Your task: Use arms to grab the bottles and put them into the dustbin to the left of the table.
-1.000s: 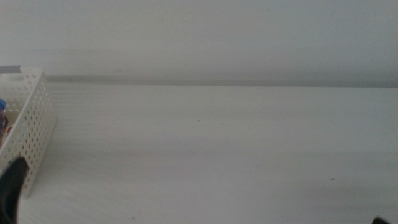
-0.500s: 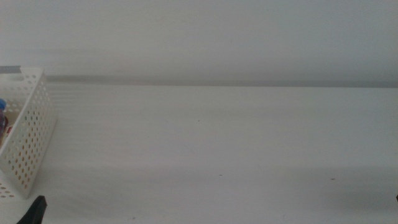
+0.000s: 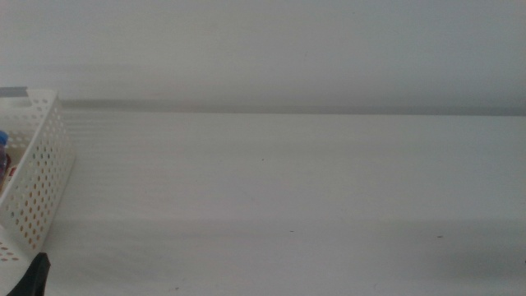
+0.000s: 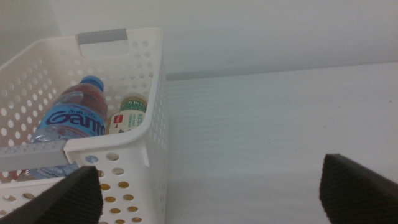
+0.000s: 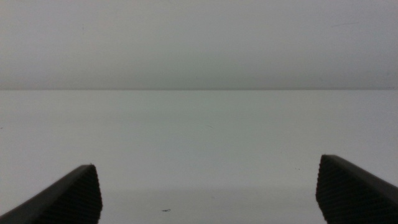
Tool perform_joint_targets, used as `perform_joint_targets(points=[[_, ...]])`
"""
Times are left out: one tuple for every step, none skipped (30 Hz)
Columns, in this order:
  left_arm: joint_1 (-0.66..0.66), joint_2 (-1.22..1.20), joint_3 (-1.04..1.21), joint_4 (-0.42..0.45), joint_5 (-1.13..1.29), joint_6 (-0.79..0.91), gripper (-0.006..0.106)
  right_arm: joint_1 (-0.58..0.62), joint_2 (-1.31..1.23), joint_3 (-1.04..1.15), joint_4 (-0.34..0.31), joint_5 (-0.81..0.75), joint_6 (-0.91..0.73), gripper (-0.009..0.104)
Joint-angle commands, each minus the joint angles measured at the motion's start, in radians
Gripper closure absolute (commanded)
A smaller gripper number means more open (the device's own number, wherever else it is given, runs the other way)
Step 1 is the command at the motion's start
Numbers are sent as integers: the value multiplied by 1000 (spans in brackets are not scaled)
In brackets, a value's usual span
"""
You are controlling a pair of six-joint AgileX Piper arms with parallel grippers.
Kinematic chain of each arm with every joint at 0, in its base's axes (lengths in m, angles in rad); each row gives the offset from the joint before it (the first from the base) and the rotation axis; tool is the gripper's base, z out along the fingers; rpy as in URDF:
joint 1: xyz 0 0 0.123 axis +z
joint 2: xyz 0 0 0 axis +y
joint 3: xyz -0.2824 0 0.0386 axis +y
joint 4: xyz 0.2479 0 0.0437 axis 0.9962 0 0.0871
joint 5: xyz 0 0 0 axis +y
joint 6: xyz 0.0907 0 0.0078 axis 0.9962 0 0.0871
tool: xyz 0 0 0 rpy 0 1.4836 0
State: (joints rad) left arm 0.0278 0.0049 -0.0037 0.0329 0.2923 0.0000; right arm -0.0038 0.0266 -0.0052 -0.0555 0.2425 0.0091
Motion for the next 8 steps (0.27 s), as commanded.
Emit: perform_joint_targets(points=[[2,-43,41,-7,-19,0,7,-6,-5,44,-3,-17,-1,3],[2,-41,41,-7,-19,0,7,-6,-5,44,-3,-18,-1,3],[2,-41,41,-7,-19,0,7,-6,-5,44,-3,-18,-1,3],[2,-41,41,-7,-19,0,7,-6,-5,44,-3,-18,-1,3],[2,-41,41,-7,-19,0,7,-6,-5,44,-3,-18,-1,3],[2,-41,41,4,-19,0,7,-6,-5,44,-3,-18,-1,3],[2,-41,41,4,-19,0,7,-6,-5,44,-3,-18,-1,3],[2,-41,41,4,-19,0,7,-6,-5,44,-3,-18,-1,3]])
